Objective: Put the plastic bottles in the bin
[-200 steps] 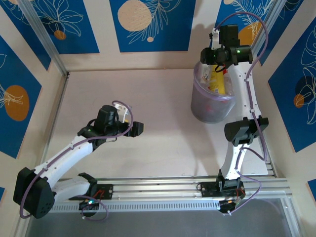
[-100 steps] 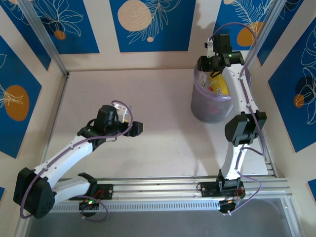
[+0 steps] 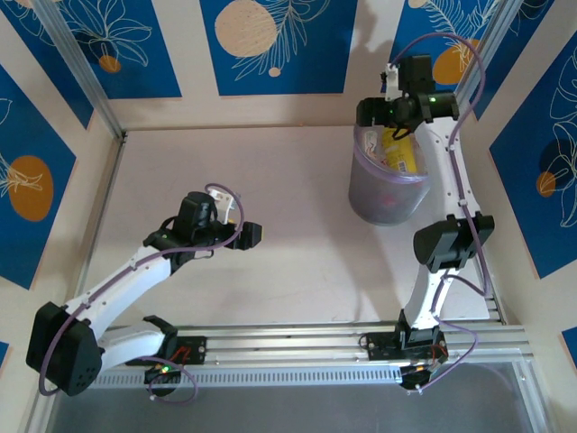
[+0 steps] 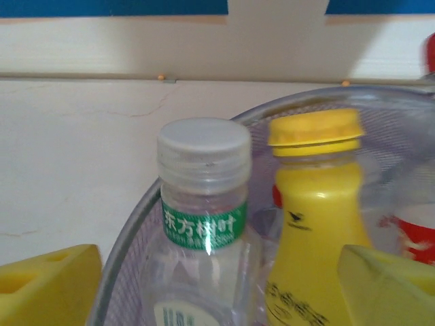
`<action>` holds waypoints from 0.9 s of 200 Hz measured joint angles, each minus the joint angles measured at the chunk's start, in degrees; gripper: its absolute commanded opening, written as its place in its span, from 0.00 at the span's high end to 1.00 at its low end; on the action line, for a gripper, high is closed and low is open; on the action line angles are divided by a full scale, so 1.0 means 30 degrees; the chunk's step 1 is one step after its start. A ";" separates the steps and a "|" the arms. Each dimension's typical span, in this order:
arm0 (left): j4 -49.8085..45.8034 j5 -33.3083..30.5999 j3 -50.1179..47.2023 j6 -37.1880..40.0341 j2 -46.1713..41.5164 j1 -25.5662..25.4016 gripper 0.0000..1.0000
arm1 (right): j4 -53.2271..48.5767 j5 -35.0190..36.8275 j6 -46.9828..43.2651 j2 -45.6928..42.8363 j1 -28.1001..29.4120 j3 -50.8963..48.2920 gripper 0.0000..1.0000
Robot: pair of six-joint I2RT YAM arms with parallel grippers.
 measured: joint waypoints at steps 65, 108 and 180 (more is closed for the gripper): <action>0.0007 0.0087 0.0000 0.0000 0.0117 0.0015 0.00 | -0.0729 -0.0131 0.1494 -0.4036 -0.5493 -0.1297 0.20; 0.0000 0.0102 0.0015 0.0007 0.0117 0.0015 0.00 | 0.0845 -0.1071 0.2878 -0.6368 -0.6761 -0.6900 0.33; 0.0000 0.0095 0.0051 0.0015 0.0117 0.0015 0.00 | 0.3599 -0.0947 0.3767 -0.6929 -0.6324 -1.0571 0.35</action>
